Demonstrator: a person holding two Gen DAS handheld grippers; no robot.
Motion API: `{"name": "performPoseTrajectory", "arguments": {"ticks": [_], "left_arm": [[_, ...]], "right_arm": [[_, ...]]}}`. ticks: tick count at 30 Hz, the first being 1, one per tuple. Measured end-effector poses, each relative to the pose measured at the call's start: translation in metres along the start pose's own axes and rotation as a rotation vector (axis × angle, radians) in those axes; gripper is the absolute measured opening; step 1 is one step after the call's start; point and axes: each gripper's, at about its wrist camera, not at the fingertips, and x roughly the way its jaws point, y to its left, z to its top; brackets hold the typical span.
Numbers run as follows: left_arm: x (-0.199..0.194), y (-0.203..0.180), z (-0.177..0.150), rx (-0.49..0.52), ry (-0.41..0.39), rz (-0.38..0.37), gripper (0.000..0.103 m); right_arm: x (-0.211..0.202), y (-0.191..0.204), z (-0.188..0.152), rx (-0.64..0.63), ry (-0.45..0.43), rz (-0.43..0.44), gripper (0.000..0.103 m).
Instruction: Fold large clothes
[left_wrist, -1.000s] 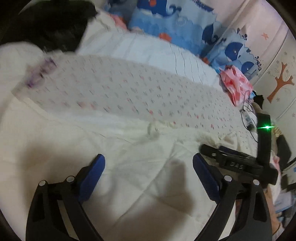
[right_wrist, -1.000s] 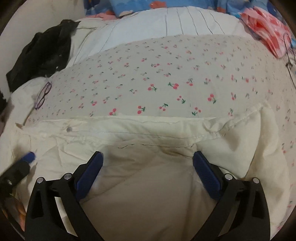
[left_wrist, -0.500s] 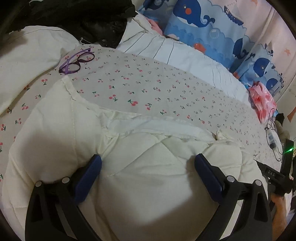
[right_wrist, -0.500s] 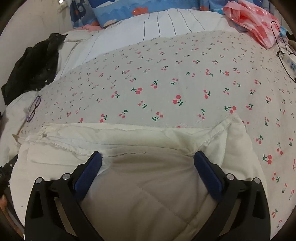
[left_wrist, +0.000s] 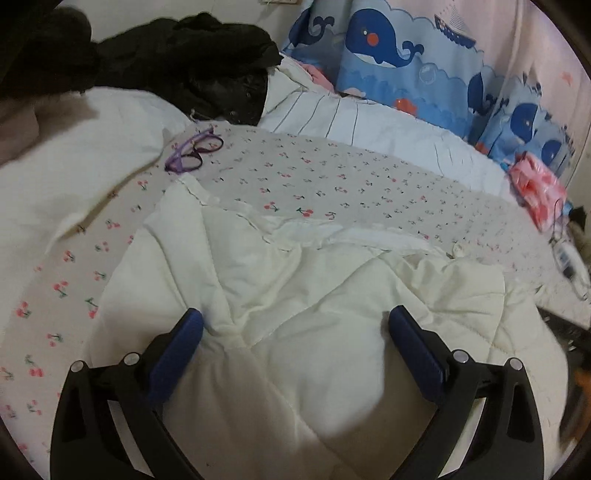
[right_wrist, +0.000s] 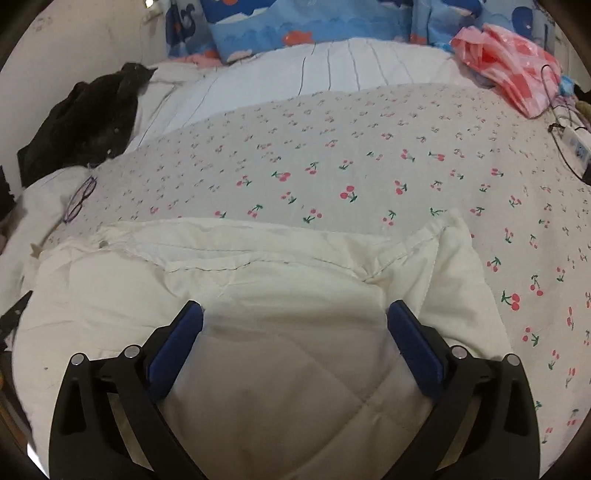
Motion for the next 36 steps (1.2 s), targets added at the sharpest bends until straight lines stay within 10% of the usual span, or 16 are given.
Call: {"name": "performPoseTrajectory", "arguments": {"ticks": [5, 10, 20, 28, 30, 33, 36], "left_arm": [[-0.06, 0.008, -0.015, 0.031, 0.009, -0.074, 0.096], [-0.125, 0.082, -0.058, -0.203, 0.057, -0.196, 0.096], [-0.145, 0.109, -0.119, -0.462, 0.214, -0.413, 0.096], [-0.129, 0.12, -0.129, -0.591, 0.264, -0.301, 0.096], [-0.123, 0.121, -0.131, -0.598, 0.271, -0.314, 0.096], [-0.119, 0.11, -0.122, -0.572, 0.255, -0.332, 0.096], [-0.117, 0.089, -0.108, -0.494, 0.253, -0.319, 0.078]], "right_arm": [[-0.084, -0.016, -0.039, 0.061, -0.049, 0.143, 0.096], [-0.145, -0.076, -0.112, 0.221, -0.013, 0.217, 0.096], [-0.141, -0.105, -0.174, 0.419, 0.117, 0.433, 0.097], [-0.136, -0.109, -0.179, 0.497, 0.078, 0.428, 0.094], [-0.134, -0.103, -0.178, 0.488, 0.064, 0.453, 0.086], [-0.129, -0.096, -0.169, 0.488, 0.018, 0.463, 0.038], [-0.136, -0.092, -0.162, 0.483, -0.034, 0.49, 0.025]]}}
